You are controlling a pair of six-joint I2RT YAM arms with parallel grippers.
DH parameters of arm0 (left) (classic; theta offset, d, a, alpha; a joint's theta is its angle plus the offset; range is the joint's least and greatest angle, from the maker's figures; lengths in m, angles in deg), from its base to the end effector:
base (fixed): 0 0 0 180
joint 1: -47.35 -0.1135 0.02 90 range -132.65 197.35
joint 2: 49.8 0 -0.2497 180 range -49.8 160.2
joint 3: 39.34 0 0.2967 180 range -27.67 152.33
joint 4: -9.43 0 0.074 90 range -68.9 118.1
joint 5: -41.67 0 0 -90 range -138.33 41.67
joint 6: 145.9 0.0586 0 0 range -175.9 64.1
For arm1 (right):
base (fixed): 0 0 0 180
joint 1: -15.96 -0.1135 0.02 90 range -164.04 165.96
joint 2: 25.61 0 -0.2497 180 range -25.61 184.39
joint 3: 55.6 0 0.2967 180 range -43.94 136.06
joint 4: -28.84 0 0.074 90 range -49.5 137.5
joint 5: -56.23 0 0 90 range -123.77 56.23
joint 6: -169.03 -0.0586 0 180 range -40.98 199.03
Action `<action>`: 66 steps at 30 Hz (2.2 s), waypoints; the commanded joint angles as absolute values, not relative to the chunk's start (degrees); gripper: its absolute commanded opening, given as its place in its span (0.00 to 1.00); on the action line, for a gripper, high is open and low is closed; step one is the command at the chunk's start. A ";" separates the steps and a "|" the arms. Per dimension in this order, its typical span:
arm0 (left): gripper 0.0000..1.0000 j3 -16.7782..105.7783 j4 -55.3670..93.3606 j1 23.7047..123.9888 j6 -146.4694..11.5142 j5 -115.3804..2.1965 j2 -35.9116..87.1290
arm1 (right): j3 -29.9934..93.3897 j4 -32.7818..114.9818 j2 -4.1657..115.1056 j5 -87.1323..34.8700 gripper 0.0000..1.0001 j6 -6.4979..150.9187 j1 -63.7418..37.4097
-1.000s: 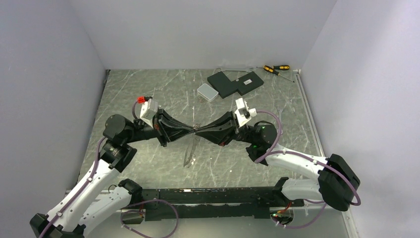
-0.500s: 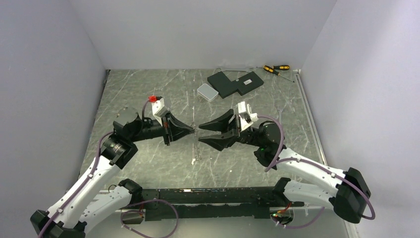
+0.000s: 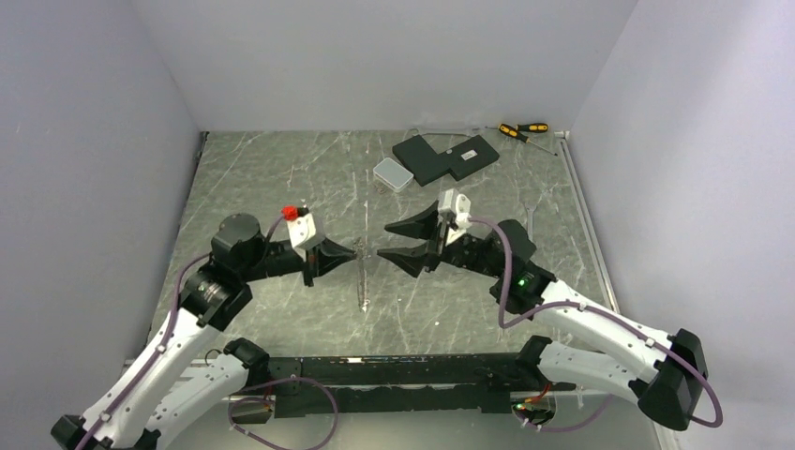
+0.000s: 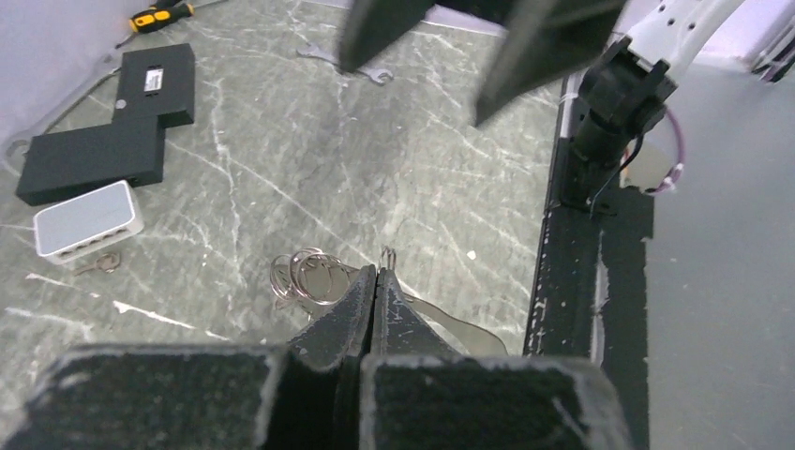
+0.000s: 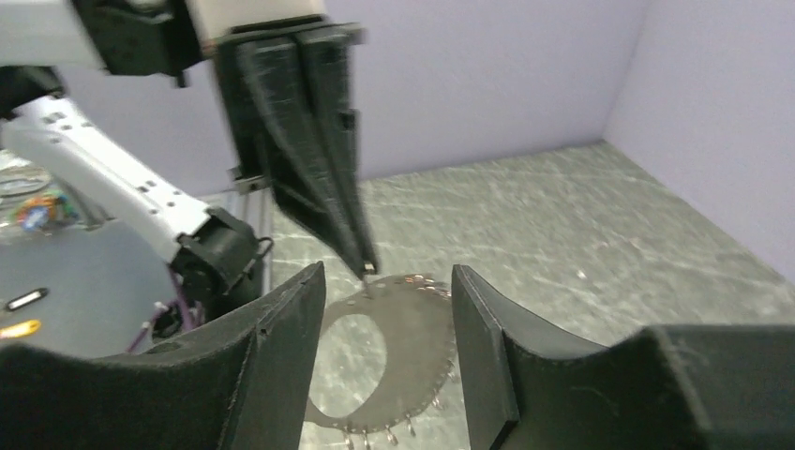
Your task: Put the keys on the keyring
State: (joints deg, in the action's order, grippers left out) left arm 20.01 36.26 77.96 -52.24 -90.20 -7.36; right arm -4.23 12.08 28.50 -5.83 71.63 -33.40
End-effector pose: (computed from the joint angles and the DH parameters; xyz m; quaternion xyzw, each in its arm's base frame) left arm 0.1827 -0.1536 0.3480 0.4303 0.6156 -0.4060 0.5206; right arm 0.1693 0.2395 0.3321 -0.3915 0.4896 0.4943 0.6023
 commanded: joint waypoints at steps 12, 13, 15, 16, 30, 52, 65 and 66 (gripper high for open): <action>0.00 13.16 33.54 77.98 -39.53 -77.02 -16.43 | 25.11 43.22 54.37 -38.83 0.70 68.80 -30.61; 0.00 12.96 33.58 78.02 -39.47 -77.04 -16.67 | 27.37 45.32 57.26 -39.94 0.70 68.22 -30.21; 0.00 12.77 33.67 78.02 -39.46 -77.14 -17.04 | 33.56 50.66 63.74 -41.08 0.70 67.09 -29.51; 0.00 12.72 33.78 78.02 -39.42 -77.18 -17.14 | 37.12 54.22 67.10 -42.00 0.69 66.32 -29.15; 0.00 11.82 33.32 78.02 -40.17 -78.76 -17.16 | 81.24 77.92 106.07 -48.45 0.60 59.57 -25.12; 0.00 11.64 34.11 78.02 -39.30 -78.49 -16.49 | 88.16 70.83 120.93 -45.08 0.58 61.78 -20.11; 0.00 11.62 34.20 78.02 -39.19 -78.66 -16.40 | 87.05 70.23 122.71 -43.20 0.40 62.50 -19.81; 0.00 11.62 34.24 78.02 -39.12 -78.65 -16.40 | 86.46 70.15 122.34 -43.04 0.35 62.51 -19.81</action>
